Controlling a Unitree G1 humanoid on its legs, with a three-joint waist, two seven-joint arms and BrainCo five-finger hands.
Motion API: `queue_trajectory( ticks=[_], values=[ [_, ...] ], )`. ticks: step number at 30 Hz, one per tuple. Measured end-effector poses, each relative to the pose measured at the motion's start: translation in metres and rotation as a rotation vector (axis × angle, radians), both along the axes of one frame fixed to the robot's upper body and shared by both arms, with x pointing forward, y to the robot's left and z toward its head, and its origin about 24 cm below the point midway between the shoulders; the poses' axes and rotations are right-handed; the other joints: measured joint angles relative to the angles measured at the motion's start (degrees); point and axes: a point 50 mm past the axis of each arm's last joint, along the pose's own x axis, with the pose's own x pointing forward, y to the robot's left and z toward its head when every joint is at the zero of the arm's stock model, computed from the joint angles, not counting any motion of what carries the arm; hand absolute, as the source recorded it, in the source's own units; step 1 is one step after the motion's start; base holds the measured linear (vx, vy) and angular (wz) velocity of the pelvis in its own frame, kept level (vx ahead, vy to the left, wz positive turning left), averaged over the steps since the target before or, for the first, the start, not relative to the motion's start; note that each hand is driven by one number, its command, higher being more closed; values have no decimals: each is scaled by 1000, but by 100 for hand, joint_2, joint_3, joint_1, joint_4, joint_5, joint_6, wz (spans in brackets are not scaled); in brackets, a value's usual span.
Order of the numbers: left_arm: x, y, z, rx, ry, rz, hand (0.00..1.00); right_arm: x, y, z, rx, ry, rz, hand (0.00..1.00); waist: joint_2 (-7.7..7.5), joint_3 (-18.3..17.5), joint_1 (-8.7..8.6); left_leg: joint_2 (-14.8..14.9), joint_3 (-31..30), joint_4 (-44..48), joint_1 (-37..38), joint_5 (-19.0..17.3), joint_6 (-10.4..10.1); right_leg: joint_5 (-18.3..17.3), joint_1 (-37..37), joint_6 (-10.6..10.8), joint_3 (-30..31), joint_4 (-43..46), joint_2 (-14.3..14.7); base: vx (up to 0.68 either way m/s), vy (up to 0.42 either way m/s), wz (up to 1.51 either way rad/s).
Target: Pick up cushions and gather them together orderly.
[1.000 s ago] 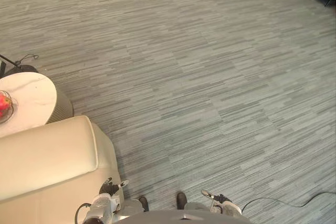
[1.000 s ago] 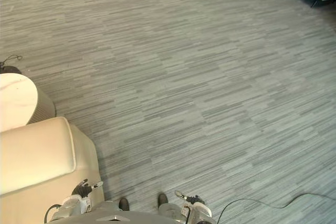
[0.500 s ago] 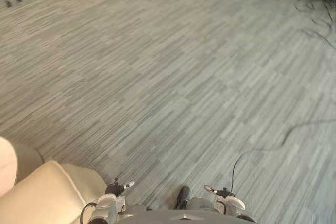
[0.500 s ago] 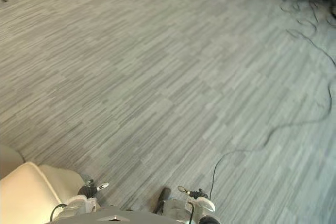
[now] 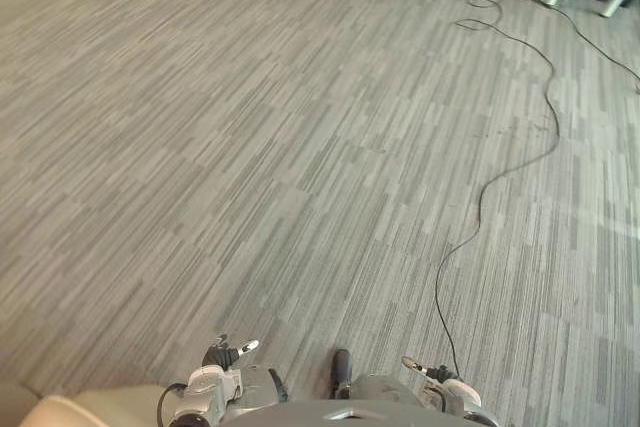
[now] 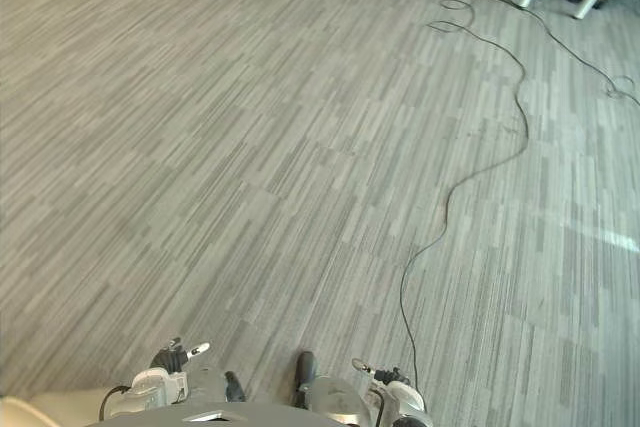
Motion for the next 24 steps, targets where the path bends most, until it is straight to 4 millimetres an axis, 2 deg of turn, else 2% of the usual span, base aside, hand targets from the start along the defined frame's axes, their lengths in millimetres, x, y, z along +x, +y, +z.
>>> queue_trajectory(
  ticks=[1,3,5,6,7,9,10,11,12,13,14,15,16,17,18,19,20,21,22,23,24],
  values=[
    [1,0,0,0,-4,0,0,0,0,0,-1,0,-2,0,0,0,9,-77,-23,-463,-118,20,-25,-16,3,27,19,-15,-75,103,110,-64],
    [3,0,1,-1,-12,-1,0,-2,-1,0,-1,2,-9,0,-1,4,10,-298,-219,-1639,-301,313,-29,-63,106,103,27,-120,-219,168,152,-32],
    [3,0,2,-4,-14,9,0,-7,-2,-1,1,9,-30,0,10,3,96,-463,-670,-3088,-340,1138,-94,-173,346,300,105,-294,-299,276,204,-21],
    [4,1,2,-3,-19,14,0,-8,-1,-2,2,11,-29,0,-3,-3,144,-478,-728,-3102,-335,1402,-95,-216,383,365,151,-305,-320,328,238,-28],
    [4,3,2,-2,-21,27,0,-5,0,-1,3,4,-27,0,-50,-39,192,-591,-782,-3108,-338,1699,79,-302,392,491,215,-275,-409,380,270,-28],
    [5,6,3,-3,-29,51,0,-3,5,-2,17,-1,-25,0,-161,-75,216,-795,-750,-2912,-362,1511,343,-496,338,664,289,-59,-635,435,293,-14],
    [6,8,4,-2,-35,61,0,-4,9,-3,28,1,-25,0,-255,-105,255,-953,-709,-2636,-404,1195,503,-799,164,793,298,521,-861,479,286,3],
    [5,10,4,4,-32,63,0,-5,14,-4,40,0,-24,0,-362,-152,253,-1104,-622,-2490,-330,945,609,-1177,-190,1114,310,1636,-1092,395,236,2],
    [4,11,3,6,-27,66,0,-4,17,-4,49,-6,-25,0,-404,-178,250,-1176,-577,-2423,-264,795,620,-1314,-456,1215,359,2427,-1218,335,157,-9],
    [2,13,3,12,-19,69,0,2,17,-2,42,-32,-18,0,-428,-175,254,-1245,-468,-2389,-55,634,619,-1265,-882,1315,526,3747,-1332,339,137,-23],
    [-1,14,2,19,-9,61,0,7,17,0,40,-49,-4,0,-442,-166,208,-1282,-381,-2391,263,469,647,-970,-1269,1388,644,5072,-1399,436,164,-24],
    [-4,16,1,26,-1,53,0,9,18,0,36,-56,4,0,-440,-166,164,-1283,-365,-2391,445,417,683,-824,-1366,1400,585,5583,-1416,467,131,-18],
    [-8,19,0,37,14,45,0,12,19,1,31,-63,26,0,-445,-153,91,-1291,-372,-2444,821,295,757,-746,-1450,1220,237,6208,-1558,498,98,-8],
    [-10,21,0,41,21,42,0,13,19,1,30,-66,29,0,-443,-141,71,-1296,-380,-2490,1016,250,773,-790,-1466,1055,14,6368,-1644,598,91,-25],
    [-12,23,-1,43,36,43,0,16,21,2,31,-74,38,0,-419,-132,51,-1301,-413,-2819,1512,187,767,-986,-1658,802,-431,6392,-1695,492,56,-23],
    [-13,23,-2,43,41,43,0,18,21,3,31,-80,39,0,-409,-120,37,-1288,-458,-2936,1662,189,767,-1105,-1739,766,-585,6292,-1661,386,22,-19],
    [-14,21,-2,41,49,37,0,21,19,4,28,-88,42,0,-397,-105,-23,-1243,-481,-3070,1840,190,766,-1295,-1860,692,-789,6062,-1602,465,-16,1],
    [-12,19,-2,38,49,23,0,25,19,6,31,-100,47,0,-356,-51,-95,-1135,-492,-3205,2087,190,765,-1469,-2048,567,-1077,5406,-1443,567,-45,7],
    [-8,17,-2,35,42,18,0,29,17,8,28,-123,54,0,-323,3,-153,-1032,-584,-3247,2270,190,765,-1455,-2217,509,-1249,4572,-1272,574,-59,12],
    [-8,16,-2,32,42,18,0,31,17,9,25,-130,56,0,-321,7,-191,-990,-653,-3246,2316,190,765,-1376,-2308,478,-1275,4107,-1203,503,-88,35],
    [-9,14,-2,28,45,16,0,32,16,10,22,-136,57,0,-320,19,-255,-888,-810,-3268,2451,190,765,-861,-2440,527,-1148,2802,-986,529,-133,54]
  ],
)
